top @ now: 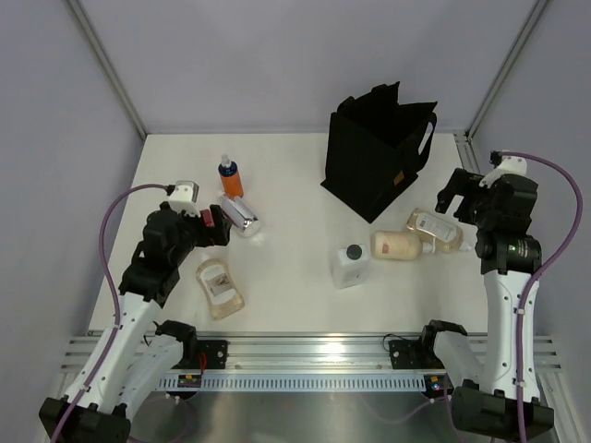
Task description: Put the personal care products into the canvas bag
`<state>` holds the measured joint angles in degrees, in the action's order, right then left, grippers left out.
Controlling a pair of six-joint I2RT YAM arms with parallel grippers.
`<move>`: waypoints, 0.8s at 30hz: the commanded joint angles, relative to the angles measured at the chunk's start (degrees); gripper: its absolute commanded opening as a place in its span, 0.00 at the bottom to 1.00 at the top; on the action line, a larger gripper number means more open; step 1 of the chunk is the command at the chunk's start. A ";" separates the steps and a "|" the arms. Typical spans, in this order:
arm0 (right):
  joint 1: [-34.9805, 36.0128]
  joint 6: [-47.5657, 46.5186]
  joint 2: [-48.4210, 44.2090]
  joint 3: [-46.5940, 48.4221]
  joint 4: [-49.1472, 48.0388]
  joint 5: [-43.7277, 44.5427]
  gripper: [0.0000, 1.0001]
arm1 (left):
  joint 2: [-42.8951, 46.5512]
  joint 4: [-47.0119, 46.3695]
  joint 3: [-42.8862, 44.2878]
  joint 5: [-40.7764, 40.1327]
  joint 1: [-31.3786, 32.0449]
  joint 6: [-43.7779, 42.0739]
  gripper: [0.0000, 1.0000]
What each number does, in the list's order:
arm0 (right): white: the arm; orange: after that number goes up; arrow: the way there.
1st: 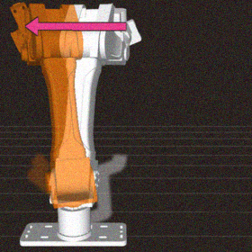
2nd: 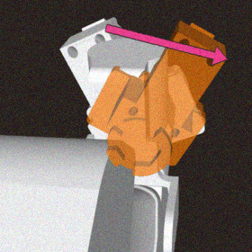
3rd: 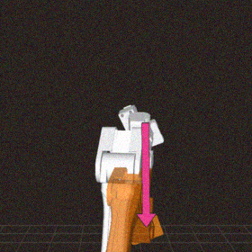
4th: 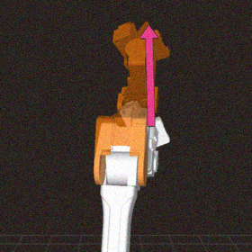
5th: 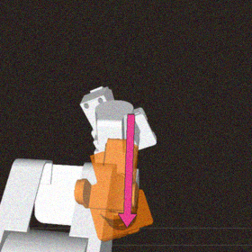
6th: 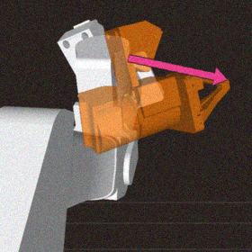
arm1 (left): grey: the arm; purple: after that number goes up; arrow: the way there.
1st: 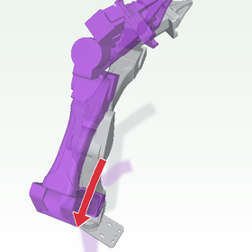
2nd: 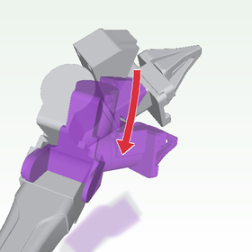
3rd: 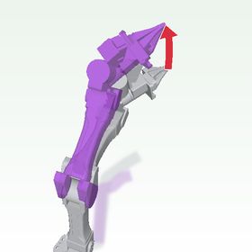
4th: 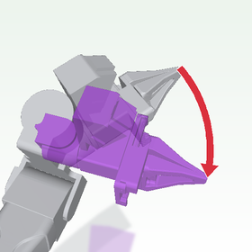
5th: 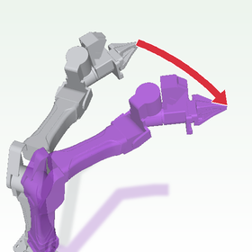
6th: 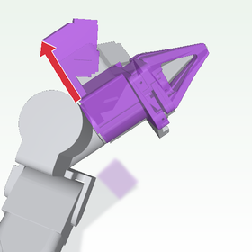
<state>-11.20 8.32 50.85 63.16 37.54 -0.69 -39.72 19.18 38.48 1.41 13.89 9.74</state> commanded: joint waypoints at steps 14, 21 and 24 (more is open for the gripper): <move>0.30 -41.37 5.40 -2.42 10.64 -64.17 1.00 | -21.77 1.21 17.06 12.53 -3.85 5.56 0.99; 0.22 -40.13 3.12 -7.34 4.22 -65.32 1.00 | -33.20 -3.44 22.51 17.67 -9.14 1.09 0.99; -0.05 -39.87 1.98 -9.71 1.93 -64.97 0.99 | -37.33 -7.82 22.69 16.08 -9.06 -2.70 0.99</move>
<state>-10.94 -31.16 54.39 55.00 44.18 -63.22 -74.26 18.28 58.37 15.31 4.75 11.86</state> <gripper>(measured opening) 0.993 0.987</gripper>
